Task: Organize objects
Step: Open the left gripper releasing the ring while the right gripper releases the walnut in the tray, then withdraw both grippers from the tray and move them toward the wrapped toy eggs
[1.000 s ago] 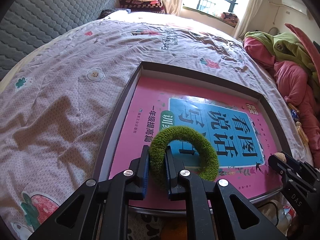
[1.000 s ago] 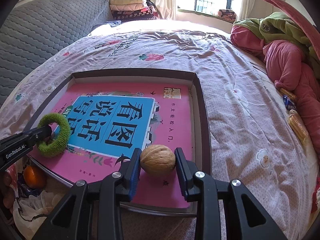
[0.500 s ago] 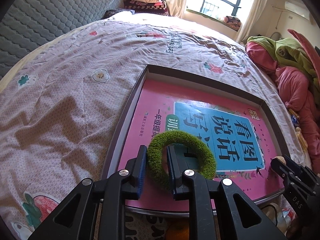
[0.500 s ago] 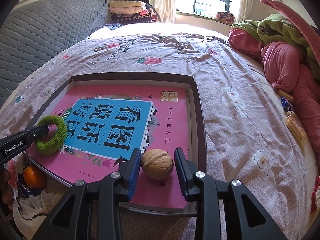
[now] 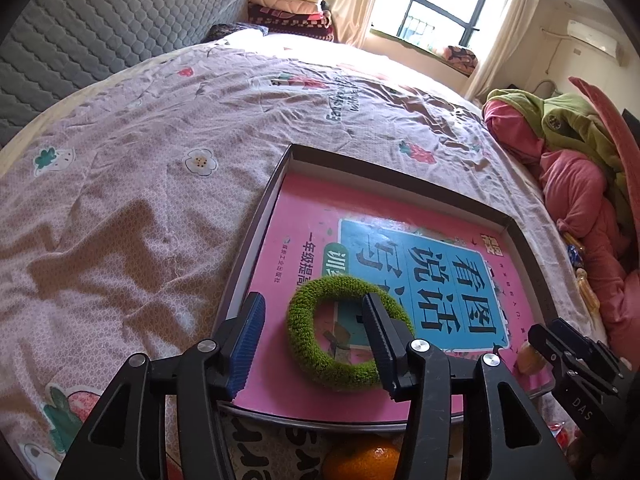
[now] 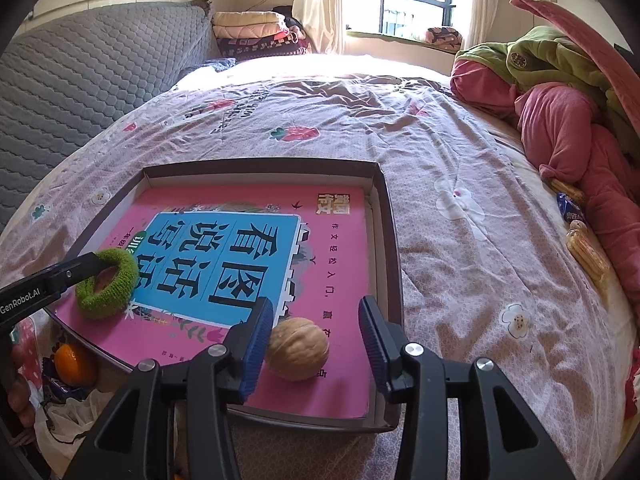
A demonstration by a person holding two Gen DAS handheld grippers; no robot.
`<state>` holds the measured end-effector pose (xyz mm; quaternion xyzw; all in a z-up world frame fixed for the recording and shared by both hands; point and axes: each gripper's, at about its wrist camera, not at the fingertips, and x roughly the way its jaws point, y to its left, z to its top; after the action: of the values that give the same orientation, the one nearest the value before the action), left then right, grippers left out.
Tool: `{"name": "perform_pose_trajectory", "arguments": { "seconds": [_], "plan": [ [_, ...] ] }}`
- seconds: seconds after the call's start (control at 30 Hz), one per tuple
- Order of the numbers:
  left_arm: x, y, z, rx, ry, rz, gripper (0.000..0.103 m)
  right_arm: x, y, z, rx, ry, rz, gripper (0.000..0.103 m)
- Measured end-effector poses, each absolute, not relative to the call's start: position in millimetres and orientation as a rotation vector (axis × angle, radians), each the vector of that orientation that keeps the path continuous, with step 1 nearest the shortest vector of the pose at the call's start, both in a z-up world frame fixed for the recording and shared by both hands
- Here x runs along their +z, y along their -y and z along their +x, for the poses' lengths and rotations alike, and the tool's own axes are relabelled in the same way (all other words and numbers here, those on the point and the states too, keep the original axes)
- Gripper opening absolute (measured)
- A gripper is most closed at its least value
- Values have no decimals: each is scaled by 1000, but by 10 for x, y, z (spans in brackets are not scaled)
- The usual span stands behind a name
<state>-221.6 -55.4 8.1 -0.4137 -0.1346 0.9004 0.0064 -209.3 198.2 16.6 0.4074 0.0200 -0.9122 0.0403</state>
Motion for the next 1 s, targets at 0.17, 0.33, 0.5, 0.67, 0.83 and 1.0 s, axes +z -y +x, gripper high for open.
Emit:
{"name": "perform_pose_trajectory", "arguments": {
  "seconds": [0.17,0.33,0.5,0.67,0.83,1.0],
  "plan": [
    [141,556,-2175,2810,433,-1253,56,207,-1983,-2073,-2801,-44,1219,47],
    [217,594,-2122,2810,450,-1215,62,258,-1989,-2033,-2810,-36,1182,49],
    [290,672,-2024,2820,509,-1169,65,331,-2009,-1966,-2811,-15,1146,50],
    [351,641,-1894,2809,499,-1125,67,413,-2025,-1853,-2807,11,1099,52],
    [408,516,-1746,2787,403,-1091,67,477,-2028,-1721,-2803,-3,1062,54],
    [436,472,-1649,2781,344,-1064,67,506,-2053,-1614,-2781,-15,1049,55]
  ]
}}
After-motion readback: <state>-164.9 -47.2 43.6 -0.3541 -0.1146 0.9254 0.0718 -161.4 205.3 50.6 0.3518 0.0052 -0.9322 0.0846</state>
